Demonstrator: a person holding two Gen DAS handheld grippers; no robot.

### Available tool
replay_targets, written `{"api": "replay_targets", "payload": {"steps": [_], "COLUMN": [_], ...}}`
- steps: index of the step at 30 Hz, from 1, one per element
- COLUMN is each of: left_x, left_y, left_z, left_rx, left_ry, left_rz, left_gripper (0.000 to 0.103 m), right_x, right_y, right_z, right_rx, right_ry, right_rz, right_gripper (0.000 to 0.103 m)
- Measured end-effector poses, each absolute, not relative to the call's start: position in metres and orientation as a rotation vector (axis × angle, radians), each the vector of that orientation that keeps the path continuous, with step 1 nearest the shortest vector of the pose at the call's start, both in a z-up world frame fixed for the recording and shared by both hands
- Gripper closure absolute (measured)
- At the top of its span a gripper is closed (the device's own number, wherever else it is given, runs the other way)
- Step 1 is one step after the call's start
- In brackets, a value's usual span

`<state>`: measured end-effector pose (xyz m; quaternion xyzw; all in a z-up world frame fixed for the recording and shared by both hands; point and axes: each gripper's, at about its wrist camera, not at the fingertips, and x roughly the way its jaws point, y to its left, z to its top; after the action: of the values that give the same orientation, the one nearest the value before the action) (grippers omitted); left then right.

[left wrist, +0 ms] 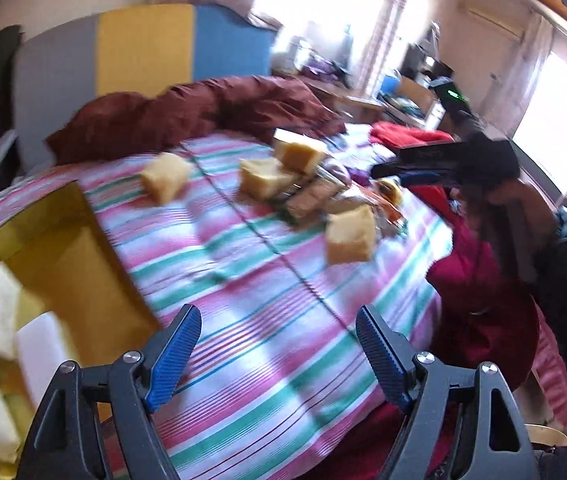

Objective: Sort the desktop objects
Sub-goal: 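Move both tools back from the tray toward the pile of items, then grasp the yellow sponge with the left tool while the right tool grasps the orange snack bag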

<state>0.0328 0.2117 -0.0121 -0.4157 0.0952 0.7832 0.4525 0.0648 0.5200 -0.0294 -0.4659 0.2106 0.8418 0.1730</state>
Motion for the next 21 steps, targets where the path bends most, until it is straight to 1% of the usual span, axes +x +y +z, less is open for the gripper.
{"api": "replay_targets", "payload": {"steps": [7,14,21], "left_x": [0.033,0.014,-0.004], "left_y": [0.267,0.314,0.349], "left_z": [-0.030,-0.048,-0.063], "left_rx": [-1.072,-1.145,-1.165], "left_ry": [0.272,0.164,0.154], "left_rz": [1.802,1.682,1.640], "left_gripper": [0.022,0.022,0.022], "right_x": [0.049,0.045,0.039], "right_y": [0.534,0.543,0.542], "right_z": [-0.057,-0.067,-0.073], "right_rx": [-1.393,-1.412,-1.443], "right_ry": [0.638,0.706,0.716], "right_rz": [2.368,2.350,2.348], "right_gripper": [0.028,0.028,0.026]}}
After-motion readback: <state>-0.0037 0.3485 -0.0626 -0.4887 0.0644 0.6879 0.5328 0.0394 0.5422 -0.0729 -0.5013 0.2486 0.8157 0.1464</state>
